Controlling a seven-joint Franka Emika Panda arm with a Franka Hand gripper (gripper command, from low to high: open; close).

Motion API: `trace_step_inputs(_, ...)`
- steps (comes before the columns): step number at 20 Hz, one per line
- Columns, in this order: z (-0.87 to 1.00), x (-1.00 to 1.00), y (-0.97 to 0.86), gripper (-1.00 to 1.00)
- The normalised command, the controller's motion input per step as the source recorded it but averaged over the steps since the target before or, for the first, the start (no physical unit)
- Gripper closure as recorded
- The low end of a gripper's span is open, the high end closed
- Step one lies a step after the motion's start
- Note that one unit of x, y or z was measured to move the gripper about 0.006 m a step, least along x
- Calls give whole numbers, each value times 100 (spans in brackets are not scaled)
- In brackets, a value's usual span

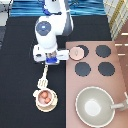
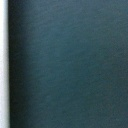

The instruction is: Take the lid off the pot, put the pot on the plate, and use the tool to push the pot to the front of the table.

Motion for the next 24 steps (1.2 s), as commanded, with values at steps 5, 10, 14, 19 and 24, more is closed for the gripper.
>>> trace_step_inputs(5, 54, -7, -67, -100)
trace_step_inputs(10, 50, 31, -88, -100)
trace_step_inputs(14, 10, 68, -51, -100)
trace_step_inputs(19, -57, 94, -21, -100)
trace_step_inputs(24, -90, 30, 0, -100)
